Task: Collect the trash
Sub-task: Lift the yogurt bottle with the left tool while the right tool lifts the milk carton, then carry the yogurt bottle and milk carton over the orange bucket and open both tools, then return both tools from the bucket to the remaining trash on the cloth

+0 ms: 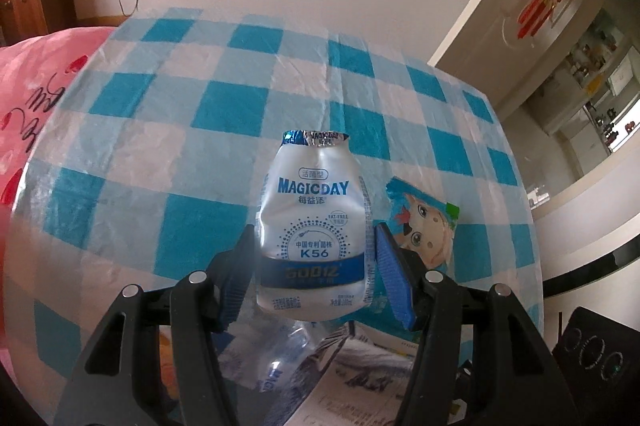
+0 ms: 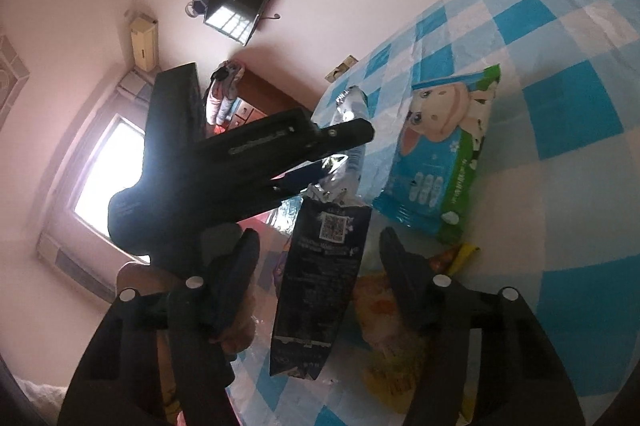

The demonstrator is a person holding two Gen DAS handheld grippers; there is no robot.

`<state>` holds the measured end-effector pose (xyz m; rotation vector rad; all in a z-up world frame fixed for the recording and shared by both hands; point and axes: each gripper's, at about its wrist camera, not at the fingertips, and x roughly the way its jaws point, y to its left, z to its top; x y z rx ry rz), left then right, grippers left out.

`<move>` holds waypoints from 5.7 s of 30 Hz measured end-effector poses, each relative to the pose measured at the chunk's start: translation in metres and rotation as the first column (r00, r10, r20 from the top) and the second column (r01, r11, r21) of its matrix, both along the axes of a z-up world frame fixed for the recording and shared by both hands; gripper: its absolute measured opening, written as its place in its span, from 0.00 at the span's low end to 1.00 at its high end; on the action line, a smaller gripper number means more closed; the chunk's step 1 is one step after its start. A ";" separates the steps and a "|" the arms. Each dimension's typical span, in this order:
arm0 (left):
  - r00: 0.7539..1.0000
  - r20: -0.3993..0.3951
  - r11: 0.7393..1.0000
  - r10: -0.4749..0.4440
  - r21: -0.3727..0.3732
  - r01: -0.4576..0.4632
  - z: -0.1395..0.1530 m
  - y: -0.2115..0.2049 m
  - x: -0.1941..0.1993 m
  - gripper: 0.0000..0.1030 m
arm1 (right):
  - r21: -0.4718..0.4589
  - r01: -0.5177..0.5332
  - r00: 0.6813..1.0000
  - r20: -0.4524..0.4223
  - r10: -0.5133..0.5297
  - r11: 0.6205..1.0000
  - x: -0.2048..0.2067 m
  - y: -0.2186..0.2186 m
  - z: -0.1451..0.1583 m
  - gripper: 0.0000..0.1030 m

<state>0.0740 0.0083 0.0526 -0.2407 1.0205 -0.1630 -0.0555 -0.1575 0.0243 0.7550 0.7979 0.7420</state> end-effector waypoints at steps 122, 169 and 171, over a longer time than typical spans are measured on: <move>0.741 0.548 0.866 0.388 0.059 -0.497 0.100 0.322 -0.220 0.88 | -0.388 0.129 0.883 0.463 0.072 0.912 -0.011 0.277 0.161 0.92; 0.852 0.515 0.967 0.087 0.163 -0.197 0.065 0.158 -0.203 0.92 | -0.407 0.565 0.698 0.700 -0.153 0.718 -0.091 0.115 0.086 0.95; 0.857 0.508 0.967 0.084 0.165 -0.192 0.062 0.154 -0.201 0.92 | -0.410 0.566 0.702 0.695 -0.157 0.716 -0.090 0.111 0.085 0.95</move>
